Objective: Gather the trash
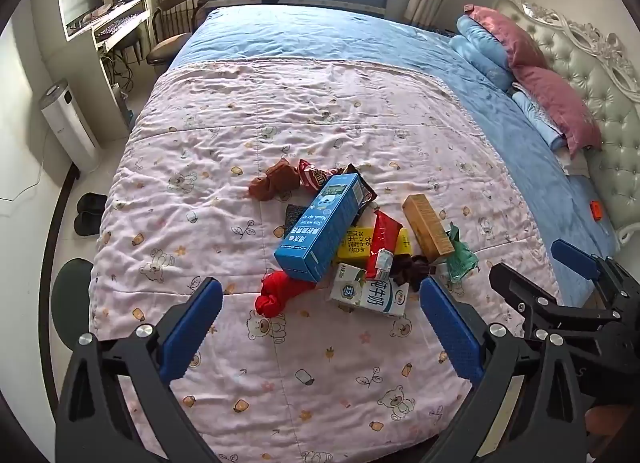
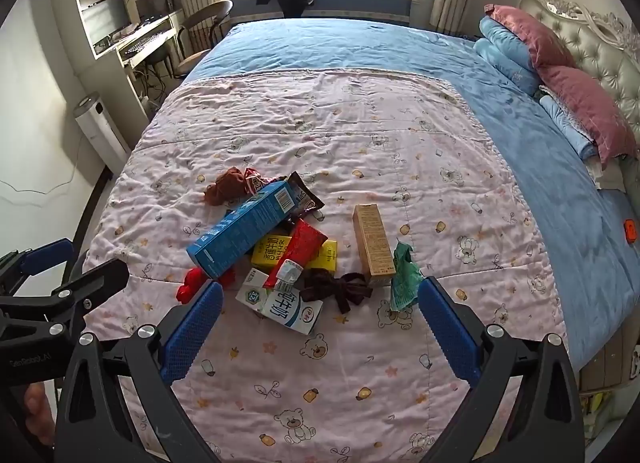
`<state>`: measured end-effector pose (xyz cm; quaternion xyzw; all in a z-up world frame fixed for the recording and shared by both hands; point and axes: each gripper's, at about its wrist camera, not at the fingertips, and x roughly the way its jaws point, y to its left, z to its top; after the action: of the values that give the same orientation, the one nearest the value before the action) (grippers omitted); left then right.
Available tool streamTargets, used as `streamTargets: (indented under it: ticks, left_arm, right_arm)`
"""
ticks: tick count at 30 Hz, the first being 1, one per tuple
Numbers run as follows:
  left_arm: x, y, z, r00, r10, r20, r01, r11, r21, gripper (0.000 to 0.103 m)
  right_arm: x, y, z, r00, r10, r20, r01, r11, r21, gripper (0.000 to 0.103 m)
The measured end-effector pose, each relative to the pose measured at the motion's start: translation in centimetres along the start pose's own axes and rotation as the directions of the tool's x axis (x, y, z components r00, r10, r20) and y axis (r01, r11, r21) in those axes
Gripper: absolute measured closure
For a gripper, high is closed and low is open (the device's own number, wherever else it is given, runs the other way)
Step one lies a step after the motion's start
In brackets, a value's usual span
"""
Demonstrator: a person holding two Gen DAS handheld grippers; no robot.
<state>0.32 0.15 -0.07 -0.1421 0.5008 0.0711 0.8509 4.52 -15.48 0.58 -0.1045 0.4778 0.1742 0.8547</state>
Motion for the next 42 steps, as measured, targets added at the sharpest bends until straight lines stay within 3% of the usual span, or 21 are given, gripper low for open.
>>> streamTargets:
  ticks: [1, 3, 9, 17, 22, 29, 42]
  left_arm:
    - [0.1, 0.1, 0.2, 1.0, 0.003, -0.001, -0.003, 1.0, -0.007, 0.004]
    - [-1.1, -0.5, -0.1, 0.998, 0.013, 0.069, -0.013, 1.0, -0.003, 0.004]
    - [-1.5, 0.6, 0.8, 0.997, 0.044, 0.058, -0.038, 0.994, -0.099, 0.004]
    - [-1.2, 0.1, 0.1, 0.993, 0.108, 0.045, -0.104, 0.991, -0.085, 0.004]
    - [-1.3, -0.4, -0.2, 0.989, 0.136, 0.051, -0.132, 0.988, -0.079, 0.004]
    - [-1.5, -0.9, -0.1, 0.988, 0.142, 0.056, -0.139, 0.988, -0.061, 0.004]
    - [-1.6, -1.2, -0.3, 0.994, 0.102, 0.034, -0.1, 0.994, -0.047, 0.004]
  right_arm:
    - [0.2, 0.0, 0.0, 1.0, -0.002, -0.003, 0.002, 1.0, 0.004, 0.008]
    - [0.4, 0.0, 0.0, 1.0, -0.009, -0.006, 0.009, 1.0, 0.019, 0.008]
    - [1.2, -2.3, 0.8, 0.999, 0.014, -0.028, -0.014, 1.0, -0.02, 0.008]
    - [2.6, -3.8, 1.0, 0.993, 0.038, -0.113, -0.04, 0.999, -0.012, 0.009]
    - [2.6, -3.7, 1.5, 0.991, 0.078, -0.111, -0.081, 0.996, -0.022, 0.009]
    - [2.0, -3.8, 2.4, 0.995, 0.069, -0.077, -0.072, 0.997, -0.031, 0.009]
    - [1.7, -3.7, 1.9, 0.992, 0.076, -0.097, -0.081, 0.996, -0.043, 0.009]
